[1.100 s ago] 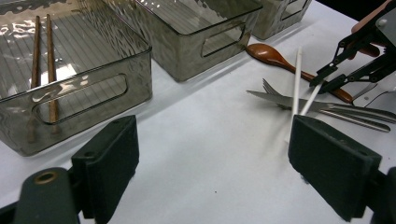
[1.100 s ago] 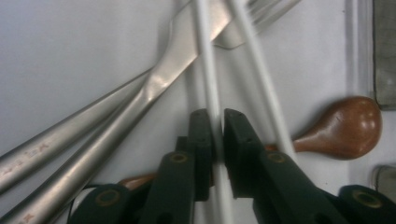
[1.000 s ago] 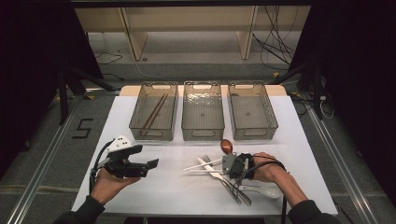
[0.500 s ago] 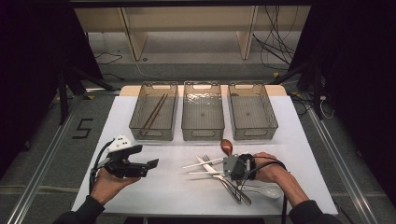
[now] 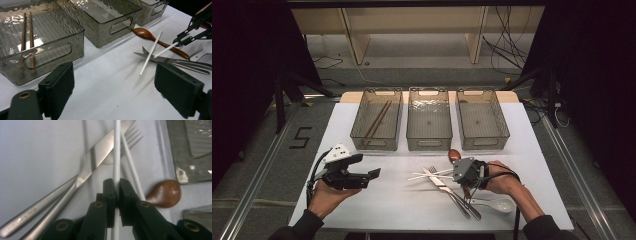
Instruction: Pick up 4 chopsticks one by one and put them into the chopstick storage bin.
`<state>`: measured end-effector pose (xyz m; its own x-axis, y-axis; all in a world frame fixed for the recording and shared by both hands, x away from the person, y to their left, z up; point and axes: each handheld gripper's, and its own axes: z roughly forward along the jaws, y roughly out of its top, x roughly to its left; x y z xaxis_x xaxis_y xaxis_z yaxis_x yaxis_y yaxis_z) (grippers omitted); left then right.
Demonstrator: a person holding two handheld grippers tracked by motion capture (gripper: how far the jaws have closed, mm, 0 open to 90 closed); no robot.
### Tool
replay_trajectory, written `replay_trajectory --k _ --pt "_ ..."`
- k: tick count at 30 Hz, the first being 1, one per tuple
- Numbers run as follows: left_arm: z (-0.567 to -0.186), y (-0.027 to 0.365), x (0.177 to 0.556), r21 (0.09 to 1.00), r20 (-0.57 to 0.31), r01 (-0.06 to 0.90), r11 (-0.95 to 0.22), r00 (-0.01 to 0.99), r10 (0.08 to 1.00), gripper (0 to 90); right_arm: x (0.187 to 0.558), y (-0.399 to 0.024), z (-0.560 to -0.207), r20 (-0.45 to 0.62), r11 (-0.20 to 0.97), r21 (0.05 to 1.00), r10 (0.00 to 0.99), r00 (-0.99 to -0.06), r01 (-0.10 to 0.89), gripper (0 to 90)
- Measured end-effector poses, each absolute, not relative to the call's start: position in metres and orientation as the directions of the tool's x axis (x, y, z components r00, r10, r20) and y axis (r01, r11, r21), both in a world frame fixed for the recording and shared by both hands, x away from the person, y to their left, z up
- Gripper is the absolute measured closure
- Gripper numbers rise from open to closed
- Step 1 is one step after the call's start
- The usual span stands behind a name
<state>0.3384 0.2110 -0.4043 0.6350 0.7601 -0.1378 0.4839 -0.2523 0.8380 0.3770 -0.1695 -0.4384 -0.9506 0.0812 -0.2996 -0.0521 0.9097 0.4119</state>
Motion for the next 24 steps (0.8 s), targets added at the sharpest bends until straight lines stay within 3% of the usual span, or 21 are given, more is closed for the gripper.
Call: replay_trajectory --k 13,24 --pt "-0.403 0.209 0.338 0.842 -0.152 0.486 -0.236 0.633 0.759 15.9 0.380 -0.167 -0.415 -0.236 0.814 0.569 0.296 -0.926 0.115 85.4" --pt "-0.398 0.192 0.339 0.849 -0.202 0.488 -0.203 0.654 0.729 15.9 0.374 -0.149 -0.399 -0.169 0.730 0.658 0.379 -0.910 0.182 85.4"
